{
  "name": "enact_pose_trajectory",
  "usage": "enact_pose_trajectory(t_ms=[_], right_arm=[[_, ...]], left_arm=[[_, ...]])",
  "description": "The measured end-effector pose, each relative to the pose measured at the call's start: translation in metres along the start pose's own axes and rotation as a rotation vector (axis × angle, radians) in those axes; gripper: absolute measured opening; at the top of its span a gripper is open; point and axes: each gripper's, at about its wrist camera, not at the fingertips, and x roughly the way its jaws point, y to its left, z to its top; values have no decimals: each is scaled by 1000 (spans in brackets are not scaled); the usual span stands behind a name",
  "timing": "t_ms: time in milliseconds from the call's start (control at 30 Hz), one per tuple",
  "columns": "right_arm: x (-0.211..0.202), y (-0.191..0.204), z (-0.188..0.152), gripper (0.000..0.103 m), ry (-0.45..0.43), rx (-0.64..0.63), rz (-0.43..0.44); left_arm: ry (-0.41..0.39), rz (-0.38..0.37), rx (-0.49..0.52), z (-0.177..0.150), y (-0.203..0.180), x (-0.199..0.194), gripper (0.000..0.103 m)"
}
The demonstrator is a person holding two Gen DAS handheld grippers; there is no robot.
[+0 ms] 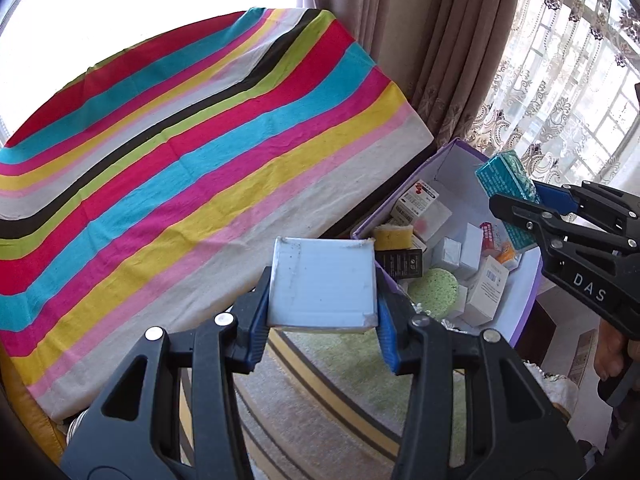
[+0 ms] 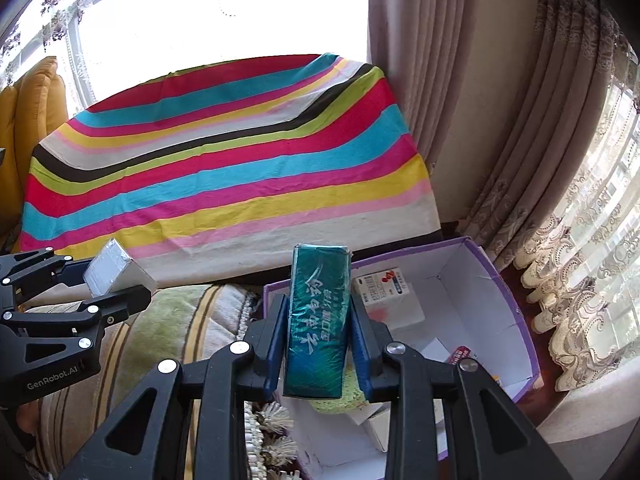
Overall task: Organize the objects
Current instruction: 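Carry the white box and teal pack over the purple storage box, then open the right tool to drop the teal pack while left tool releases white box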
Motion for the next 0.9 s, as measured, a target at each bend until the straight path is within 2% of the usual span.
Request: enact_pose_trajectory(t_ms=[200,667,700,833,900], right_arm=[[1,-32,-7,31,5,39,-96],[7,-83,-17,31,11,107,-192],[7,-85,-18,32,9,110,-196],[10,-90,-19,33,22,125,-199],[11,-90,-21,43,27,124,-203]], left_arm=[[30,-56,29,13,-27,15,49],[117,-188,22,28,-70,46,50],[122,-201,21,28,-72,48,51],[121,-235,2,29,-74,48,79],[111,-212,12,29,-76,44,86]])
